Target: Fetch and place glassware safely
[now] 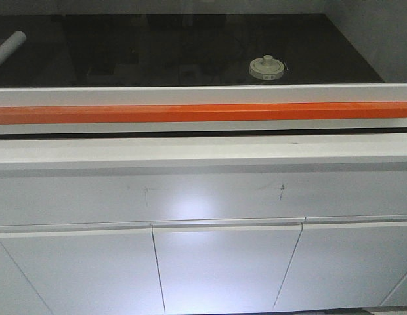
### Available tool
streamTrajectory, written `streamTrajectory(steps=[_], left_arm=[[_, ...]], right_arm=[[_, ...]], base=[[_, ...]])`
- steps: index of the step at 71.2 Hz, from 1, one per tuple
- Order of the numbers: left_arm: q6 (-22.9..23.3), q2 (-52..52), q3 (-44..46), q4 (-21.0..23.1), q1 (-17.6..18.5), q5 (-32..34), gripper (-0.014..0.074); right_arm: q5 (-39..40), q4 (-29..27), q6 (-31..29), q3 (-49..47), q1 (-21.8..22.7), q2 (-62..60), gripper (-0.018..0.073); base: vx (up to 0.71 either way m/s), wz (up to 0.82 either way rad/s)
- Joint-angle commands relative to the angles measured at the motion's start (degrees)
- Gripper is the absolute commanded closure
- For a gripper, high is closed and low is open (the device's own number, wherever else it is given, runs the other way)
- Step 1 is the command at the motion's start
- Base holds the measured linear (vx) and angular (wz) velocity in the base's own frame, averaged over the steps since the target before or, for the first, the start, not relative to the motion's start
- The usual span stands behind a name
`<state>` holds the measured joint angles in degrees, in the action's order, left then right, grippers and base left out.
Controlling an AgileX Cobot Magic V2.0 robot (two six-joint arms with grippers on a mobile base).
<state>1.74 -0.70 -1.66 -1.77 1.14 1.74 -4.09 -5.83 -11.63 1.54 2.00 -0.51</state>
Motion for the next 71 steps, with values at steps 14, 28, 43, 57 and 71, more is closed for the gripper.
streamTrajectory(steps=[14,28,43,57,71], left_arm=[[1.14,-0.38,4.62,0.39,0.36,14.36,0.0603],[2.44,7.1,21.14,0.39,0.36,11.71,0.0603],[1.83,22.93,39.6,0.34,0.36,3.53,0.0603],[1.83,34.33,45.03,-0.06,0.36,1.85,0.0603],[1.88,42.7,45.03,-0.06,0.36,-2.92,0.0603]], right_arm=[[18.39,0.51,-1.62,-5.74,0.45,0.03,0.0563],[18.34,0.51,-1.62,-19.79,0.45,7.09,0.0563],[13.57,0.51,-1.62,-35.28,0.45,19.93,0.0563],[7.57,0.0,-0.19,-43.14,0.45,32.35,0.0563],[9.21,0.0,0.8,-43.49,0.45,42.99,0.0563]], base=[[0.0,0.0],[0.0,0.0],[0.0,0.0],[0.0,0.0],[0.0,0.0]])
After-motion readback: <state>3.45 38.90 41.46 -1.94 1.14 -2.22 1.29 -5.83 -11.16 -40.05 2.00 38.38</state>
